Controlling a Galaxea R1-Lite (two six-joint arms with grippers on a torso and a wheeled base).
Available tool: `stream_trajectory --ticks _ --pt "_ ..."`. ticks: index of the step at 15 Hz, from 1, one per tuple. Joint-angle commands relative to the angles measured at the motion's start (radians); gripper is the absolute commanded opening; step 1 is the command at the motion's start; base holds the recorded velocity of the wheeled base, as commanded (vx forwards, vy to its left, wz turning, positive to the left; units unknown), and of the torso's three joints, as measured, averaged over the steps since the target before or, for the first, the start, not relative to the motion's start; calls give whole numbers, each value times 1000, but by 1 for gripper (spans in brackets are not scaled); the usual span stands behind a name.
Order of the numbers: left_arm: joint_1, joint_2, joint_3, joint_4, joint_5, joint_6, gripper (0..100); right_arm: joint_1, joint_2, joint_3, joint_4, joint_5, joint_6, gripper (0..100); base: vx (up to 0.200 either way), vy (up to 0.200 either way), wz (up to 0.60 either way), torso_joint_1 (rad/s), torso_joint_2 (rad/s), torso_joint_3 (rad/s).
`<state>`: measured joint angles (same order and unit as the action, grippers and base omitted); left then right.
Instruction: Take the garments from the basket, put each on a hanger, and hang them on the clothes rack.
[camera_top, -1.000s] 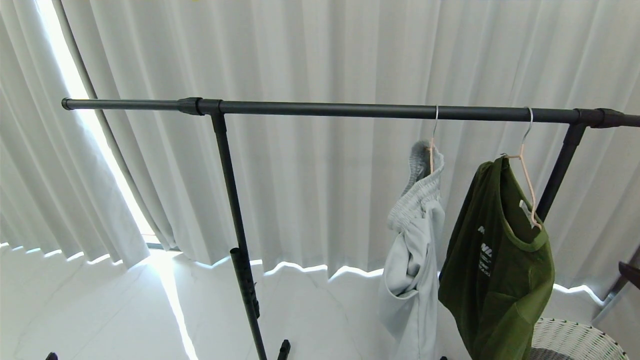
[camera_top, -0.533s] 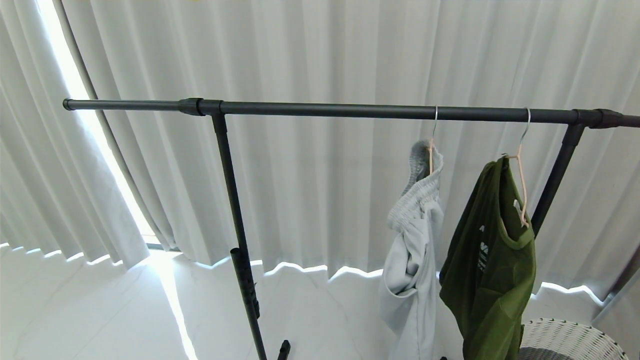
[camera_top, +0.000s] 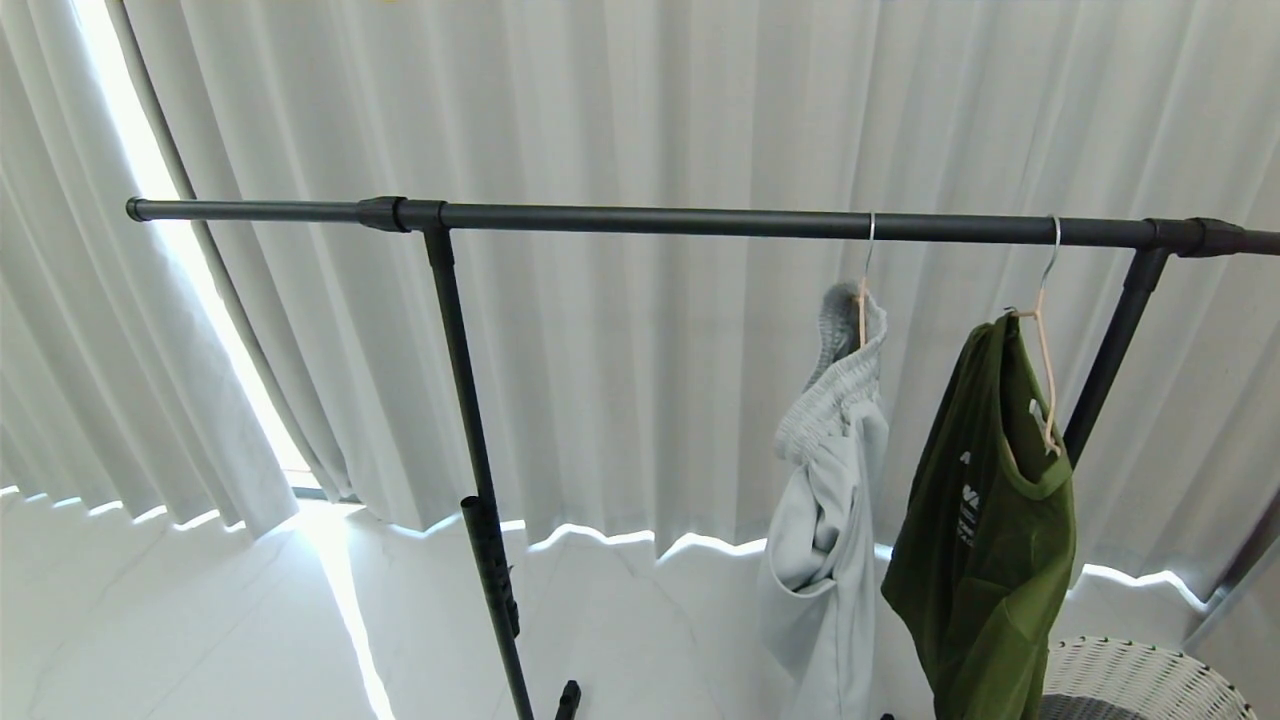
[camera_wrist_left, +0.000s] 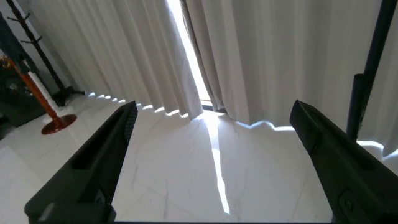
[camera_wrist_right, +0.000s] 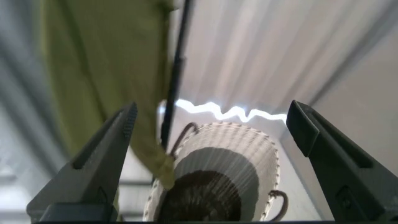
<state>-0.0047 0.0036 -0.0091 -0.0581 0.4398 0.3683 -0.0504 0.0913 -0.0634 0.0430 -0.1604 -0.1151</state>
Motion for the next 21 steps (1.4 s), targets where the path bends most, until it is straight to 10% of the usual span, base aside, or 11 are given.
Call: stream_trajectory --ticks 1,4,10,16,21 --pt "0 -4 0 0 -27 -5 100 0 -15 11 -2 -27 37 100 0 0 0 0 0 0" --pt "0 -4 1 0 -242 -63 100 0 -15 13 -3 -31 71 100 0 0 0 0 0 0" --pt "0 -1 9 15 -358 -394 100 0 -15 13 -3 -21 63 100 0 0 0 0 0 0" --pt "-1 -2 9 47 -368 -388 100 3 -18 13 -3 -19 68 100 0 0 0 0 0 0" --pt "-1 -2 9 47 -366 -388 100 9 -13 13 0 139 69 100 0 0 0 0 0 0"
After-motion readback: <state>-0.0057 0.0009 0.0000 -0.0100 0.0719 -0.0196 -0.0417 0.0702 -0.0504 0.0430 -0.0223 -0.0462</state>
